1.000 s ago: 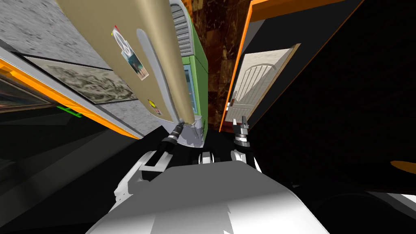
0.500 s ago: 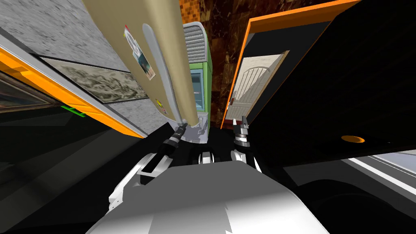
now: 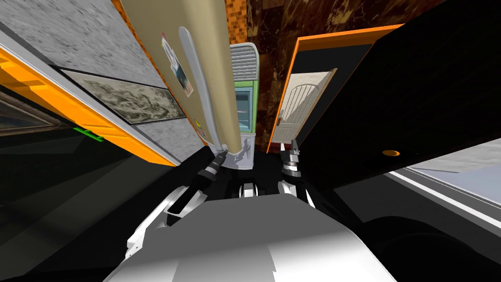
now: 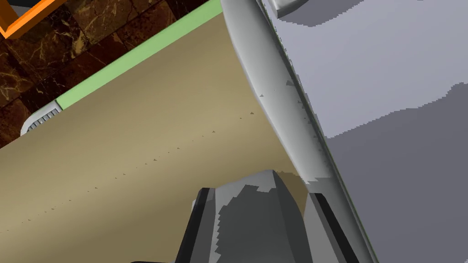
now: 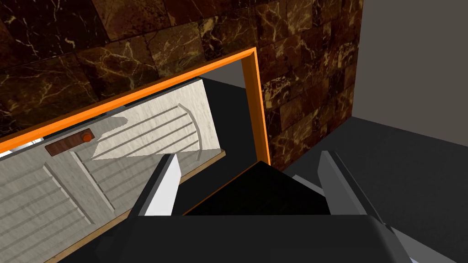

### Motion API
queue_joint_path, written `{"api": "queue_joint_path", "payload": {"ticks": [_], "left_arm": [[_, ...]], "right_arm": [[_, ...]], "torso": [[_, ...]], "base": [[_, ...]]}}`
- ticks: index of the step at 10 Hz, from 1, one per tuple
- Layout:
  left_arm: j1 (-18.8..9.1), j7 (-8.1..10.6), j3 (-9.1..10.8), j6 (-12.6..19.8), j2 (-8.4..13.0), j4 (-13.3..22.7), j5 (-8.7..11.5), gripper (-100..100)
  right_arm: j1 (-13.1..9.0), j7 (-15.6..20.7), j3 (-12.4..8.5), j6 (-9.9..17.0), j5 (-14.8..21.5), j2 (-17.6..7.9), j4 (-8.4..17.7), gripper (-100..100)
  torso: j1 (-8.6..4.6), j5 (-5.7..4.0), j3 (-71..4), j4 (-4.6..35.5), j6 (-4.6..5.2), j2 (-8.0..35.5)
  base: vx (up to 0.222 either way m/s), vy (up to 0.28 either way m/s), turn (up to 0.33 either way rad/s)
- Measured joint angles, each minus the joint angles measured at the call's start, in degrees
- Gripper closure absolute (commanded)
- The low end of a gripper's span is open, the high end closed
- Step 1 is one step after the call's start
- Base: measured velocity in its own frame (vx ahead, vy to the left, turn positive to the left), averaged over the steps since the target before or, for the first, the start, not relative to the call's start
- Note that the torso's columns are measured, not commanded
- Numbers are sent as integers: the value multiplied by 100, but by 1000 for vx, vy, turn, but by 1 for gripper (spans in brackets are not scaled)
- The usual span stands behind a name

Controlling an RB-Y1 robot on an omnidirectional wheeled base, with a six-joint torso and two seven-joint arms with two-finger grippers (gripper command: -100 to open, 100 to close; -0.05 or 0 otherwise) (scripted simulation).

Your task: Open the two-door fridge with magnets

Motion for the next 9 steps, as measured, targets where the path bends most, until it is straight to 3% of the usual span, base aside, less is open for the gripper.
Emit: {"api": "queue_joint_path", "payload": {"ticks": [9], "left_arm": [[101, 40, -495, -347, 633, -221, 184, 100]], "right_arm": [[1, 0, 0, 0, 0, 0, 0, 0]], "torso": [[30, -1, -40, 13, -13, -45]], "base": [[-118, 261, -86]]}}
